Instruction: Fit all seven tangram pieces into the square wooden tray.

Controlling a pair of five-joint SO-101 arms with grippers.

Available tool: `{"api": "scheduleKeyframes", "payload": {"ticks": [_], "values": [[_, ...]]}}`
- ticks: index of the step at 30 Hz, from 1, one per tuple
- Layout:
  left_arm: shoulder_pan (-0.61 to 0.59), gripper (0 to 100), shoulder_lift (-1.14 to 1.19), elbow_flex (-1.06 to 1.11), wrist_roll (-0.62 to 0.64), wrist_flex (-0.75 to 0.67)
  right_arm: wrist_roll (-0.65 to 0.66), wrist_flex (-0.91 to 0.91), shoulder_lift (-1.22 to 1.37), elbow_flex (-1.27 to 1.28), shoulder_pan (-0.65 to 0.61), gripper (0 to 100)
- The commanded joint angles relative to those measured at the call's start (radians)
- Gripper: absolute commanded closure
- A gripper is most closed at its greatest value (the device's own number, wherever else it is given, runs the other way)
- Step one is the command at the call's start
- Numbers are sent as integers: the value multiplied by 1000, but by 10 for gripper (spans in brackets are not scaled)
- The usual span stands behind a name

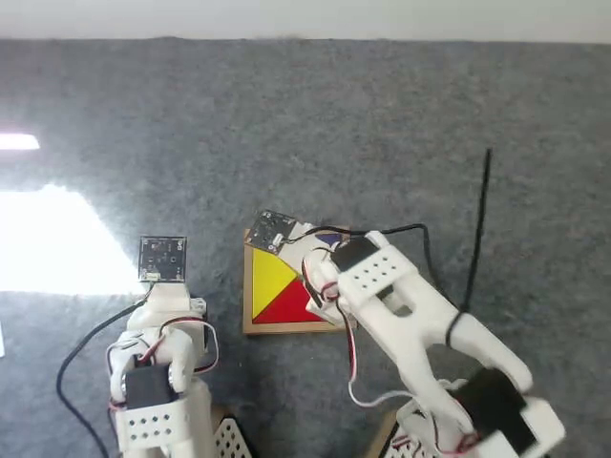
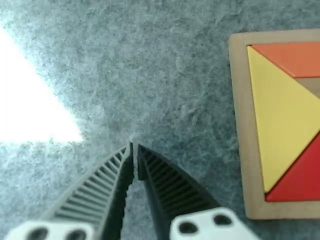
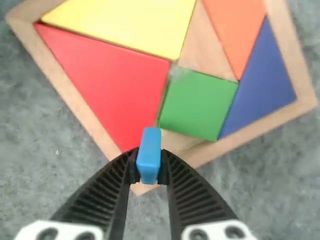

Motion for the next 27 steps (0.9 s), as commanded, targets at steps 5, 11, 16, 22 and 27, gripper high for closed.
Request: {"api": "scheduleKeyframes", "payload": {"ticks": [5, 11, 16, 22, 27], "values": [[-9, 986, -18, -13, 2, 3, 18, -18, 62, -71, 13, 986], [-9, 986, -18, -13, 2, 3, 20, -12, 59, -72, 15, 881], [-9, 986, -18, -13, 2, 3, 18, 47, 24, -133, 16, 790], [-9, 986, -18, -13, 2, 3, 20, 48, 22, -164, 45, 782], [-9, 986, -18, -13, 2, 3, 18, -4, 68, -175, 127, 782]]}}
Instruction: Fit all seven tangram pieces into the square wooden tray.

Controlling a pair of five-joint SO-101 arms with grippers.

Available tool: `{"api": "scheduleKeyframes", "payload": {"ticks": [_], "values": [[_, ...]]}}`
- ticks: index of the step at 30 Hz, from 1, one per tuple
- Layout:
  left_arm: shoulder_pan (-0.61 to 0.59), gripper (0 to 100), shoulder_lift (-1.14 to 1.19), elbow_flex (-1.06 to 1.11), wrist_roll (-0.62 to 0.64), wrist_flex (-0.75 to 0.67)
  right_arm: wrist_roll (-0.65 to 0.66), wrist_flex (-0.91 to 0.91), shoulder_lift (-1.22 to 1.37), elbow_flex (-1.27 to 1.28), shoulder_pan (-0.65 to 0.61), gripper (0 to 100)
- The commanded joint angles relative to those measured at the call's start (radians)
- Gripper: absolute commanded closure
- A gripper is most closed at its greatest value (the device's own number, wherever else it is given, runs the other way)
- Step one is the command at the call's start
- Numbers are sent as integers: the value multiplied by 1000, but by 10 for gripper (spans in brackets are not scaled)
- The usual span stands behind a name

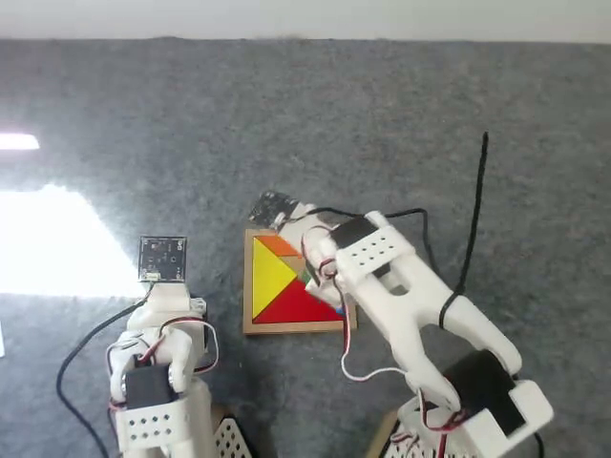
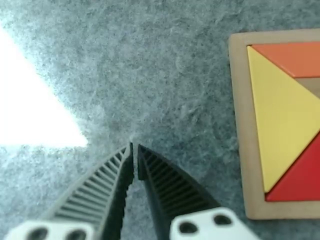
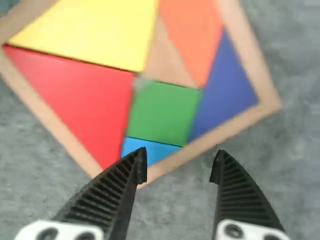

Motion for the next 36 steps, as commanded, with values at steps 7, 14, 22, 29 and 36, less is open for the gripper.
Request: {"api": "scheduleKeyframes", "payload": {"ticks": [7, 14, 22, 29, 36], "values": [[-9, 986, -18, -13, 2, 3, -64, 8, -39, -43, 53, 925], [-9, 986, -18, -13, 2, 3, -138, -91, -446, 229, 202, 991], [-9, 986, -18, -13, 2, 3, -137, -156, -1026, 698, 427, 989], [-9, 986, -18, -13, 2, 3, -137, 19, -1501, 895, 575, 989], [-9, 986, -18, -13, 2, 3, -77, 104, -1690, 1011, 674, 989]]}}
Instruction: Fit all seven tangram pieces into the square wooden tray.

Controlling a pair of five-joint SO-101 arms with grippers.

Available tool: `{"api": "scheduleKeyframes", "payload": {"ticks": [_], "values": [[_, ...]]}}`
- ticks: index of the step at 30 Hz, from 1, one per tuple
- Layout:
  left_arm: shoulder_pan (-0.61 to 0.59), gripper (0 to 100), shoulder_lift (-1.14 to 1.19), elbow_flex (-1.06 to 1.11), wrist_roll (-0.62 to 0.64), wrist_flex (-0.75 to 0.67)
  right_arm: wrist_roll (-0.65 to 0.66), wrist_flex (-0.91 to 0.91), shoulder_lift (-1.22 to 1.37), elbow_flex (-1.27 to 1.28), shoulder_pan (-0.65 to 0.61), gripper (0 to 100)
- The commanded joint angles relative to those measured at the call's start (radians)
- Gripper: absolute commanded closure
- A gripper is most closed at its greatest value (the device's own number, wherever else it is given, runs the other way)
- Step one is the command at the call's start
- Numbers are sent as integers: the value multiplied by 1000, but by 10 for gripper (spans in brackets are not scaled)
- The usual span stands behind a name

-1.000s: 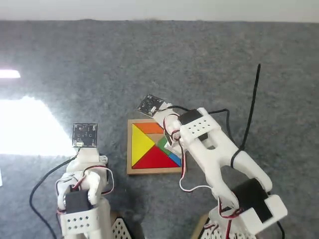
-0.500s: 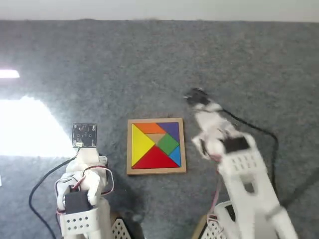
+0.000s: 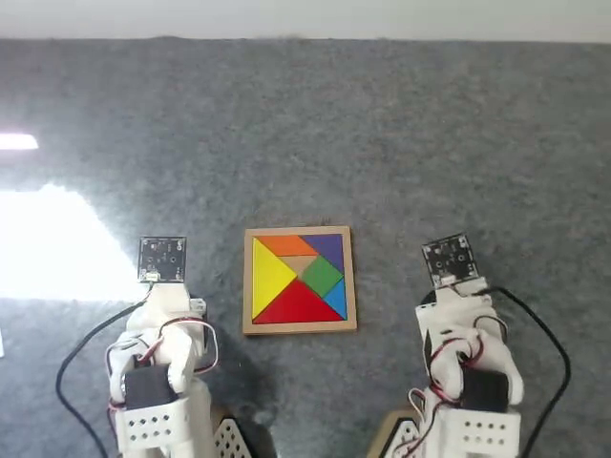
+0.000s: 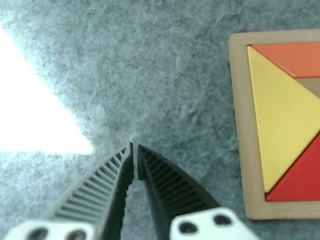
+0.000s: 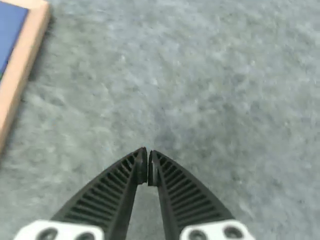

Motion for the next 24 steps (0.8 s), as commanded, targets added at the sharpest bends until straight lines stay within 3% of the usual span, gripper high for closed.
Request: {"api": "scheduleKeyframes", "payload": {"ticks": [1, 8, 24], "values": [[-9, 986, -18, -13, 2, 3, 66, 8, 19, 0, 67, 989], [-9, 986, -18, -13, 2, 3, 152, 19, -13, 81, 200, 989], [-9, 986, -18, -13, 2, 3, 158, 19, -4, 81, 211, 989]]}}
